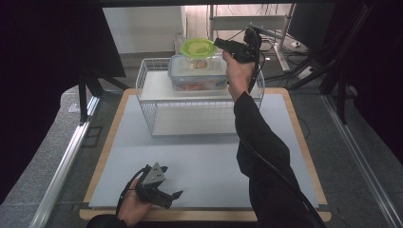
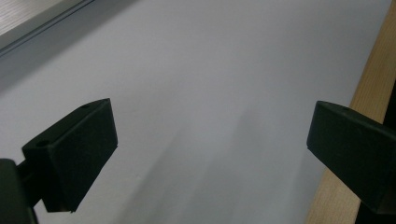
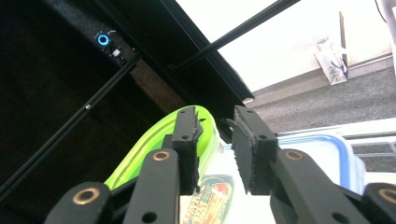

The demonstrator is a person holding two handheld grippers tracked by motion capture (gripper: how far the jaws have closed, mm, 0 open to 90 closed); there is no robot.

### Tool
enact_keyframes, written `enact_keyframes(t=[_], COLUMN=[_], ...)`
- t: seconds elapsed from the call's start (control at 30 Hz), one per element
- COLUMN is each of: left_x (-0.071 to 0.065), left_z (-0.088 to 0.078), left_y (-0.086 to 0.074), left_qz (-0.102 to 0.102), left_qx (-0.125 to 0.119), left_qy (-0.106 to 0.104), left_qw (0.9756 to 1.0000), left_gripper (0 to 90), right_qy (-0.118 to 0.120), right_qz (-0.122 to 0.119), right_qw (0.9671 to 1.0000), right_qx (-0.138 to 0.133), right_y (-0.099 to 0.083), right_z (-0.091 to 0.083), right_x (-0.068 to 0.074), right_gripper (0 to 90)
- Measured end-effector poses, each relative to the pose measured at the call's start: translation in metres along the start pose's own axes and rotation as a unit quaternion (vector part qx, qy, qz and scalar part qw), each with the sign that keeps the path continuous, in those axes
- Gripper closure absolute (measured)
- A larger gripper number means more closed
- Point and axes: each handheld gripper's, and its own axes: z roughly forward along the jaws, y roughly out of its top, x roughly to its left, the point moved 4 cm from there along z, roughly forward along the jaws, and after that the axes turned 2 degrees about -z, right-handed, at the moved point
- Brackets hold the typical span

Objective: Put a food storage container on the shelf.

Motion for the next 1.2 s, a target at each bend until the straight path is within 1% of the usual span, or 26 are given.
enact_keyframes(t=[0.1,0.23,0.3,0.37,0.5,0.57,0.63,0.73,0.87,0.9,0.93,1.07,1.2], left_x=[0.0,0.0,0.0,0.0,0.0,0.0,0.0,0.0,0.0,0.0,0.0,-0.001,-0.001], left_z=[0.0,0.0,0.0,0.0,0.001,0.001,0.001,0.001,0.001,0.001,0.001,0.002,0.002], left_y=[0.0,0.0,0.0,0.0,0.0,0.0,0.0,0.0,-0.001,-0.001,0.0,-0.001,-0.001], left_qz=[0.0,0.0,0.0,0.001,0.0,0.0,0.0,0.0,0.0,0.0,0.0,0.0,0.0], left_qx=[0.0,0.0,0.0,0.001,0.001,0.001,0.0,0.001,0.001,0.002,0.002,0.004,0.004], left_qy=[0.001,0.001,0.001,0.002,0.003,0.003,0.004,0.004,0.004,0.004,0.004,0.004,0.004], left_qw=[1.0,1.0,1.0,1.0,1.0,1.0,1.0,1.0,1.0,1.0,1.0,1.0,1.0], left_gripper=[1.7,1.7,1.7,1.7,1.7,1.6,1.6,1.6,1.6,1.6,1.6,1.6,1.6], right_qy=[-0.003,-0.004,-0.002,-0.005,0.002,0.006,0.008,0.013,0.01,0.009,0.01,0.018,0.02], right_qz=[-0.016,-0.057,-0.079,-0.098,-0.119,-0.132,-0.14,-0.158,-0.2,-0.214,-0.222,-0.241,-0.267], right_qw=[0.9999,0.9983,0.9966,0.9948,0.9922,0.9901,0.9888,0.9855,0.9773,0.974,0.9718,0.9661,0.9586], right_qx=[0.002,0.015,0.024,0.028,0.039,0.047,0.051,0.06,0.07,0.074,0.079,0.091,0.096], right_y=[0.001,0.002,0.001,0.0,-0.004,-0.008,-0.012,-0.018,-0.029,-0.033,-0.037,-0.053,-0.068], right_z=[-0.003,-0.009,-0.013,-0.018,-0.026,-0.031,-0.035,-0.042,-0.052,-0.055,-0.057,-0.066,-0.074], right_x=[0.001,0.004,0.006,0.007,0.007,0.005,0.004,0.004,0.008,0.009,0.011,0.015,0.017], right_gripper=[64.6,56.2,51.9,48.2,41.0,37.7,35.0,31.4,27.1,26.1,25.0,20.6,17.8])
